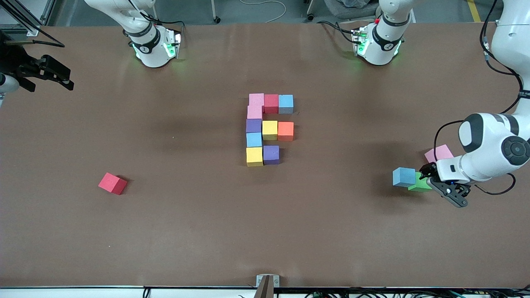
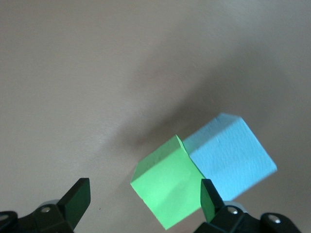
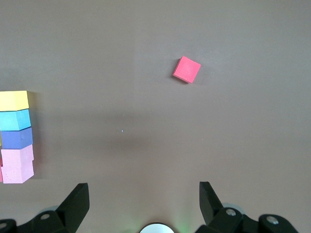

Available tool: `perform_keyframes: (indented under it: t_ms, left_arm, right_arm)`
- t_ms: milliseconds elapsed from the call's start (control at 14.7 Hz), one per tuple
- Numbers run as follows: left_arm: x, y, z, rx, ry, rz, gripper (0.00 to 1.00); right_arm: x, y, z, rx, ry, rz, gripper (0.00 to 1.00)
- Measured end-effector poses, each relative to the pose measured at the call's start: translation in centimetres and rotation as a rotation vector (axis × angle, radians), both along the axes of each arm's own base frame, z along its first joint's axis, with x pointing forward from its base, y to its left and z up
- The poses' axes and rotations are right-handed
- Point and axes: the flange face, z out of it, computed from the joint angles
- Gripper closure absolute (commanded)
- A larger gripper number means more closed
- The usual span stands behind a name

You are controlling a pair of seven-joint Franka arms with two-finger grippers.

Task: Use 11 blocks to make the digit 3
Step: 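Grasp the green block with the left gripper and lift it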

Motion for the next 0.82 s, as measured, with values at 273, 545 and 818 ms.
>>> perform_keyframes:
  t_ms: [273, 545, 818]
  left_arm:
    - [-0.6, 0.3, -0.4, -0.003, 0.0, -0.239, 0.0]
    - [-0.9, -1.0, -1.1, -0.007, 0.0, -0.498, 0.0]
    - [-1.3, -1.1, -3.1, -0.027, 0.011, -0.678, 0.0]
  right_arm:
    - [0.0, 0.0, 0.0, 0.0, 0.002, 0.001, 0.0]
    - [0.0, 0.0, 0.0, 0.0, 0.001, 0.002, 0.0]
    - [0.0, 0.0, 0.0, 0.0, -0.001, 0.001, 0.0]
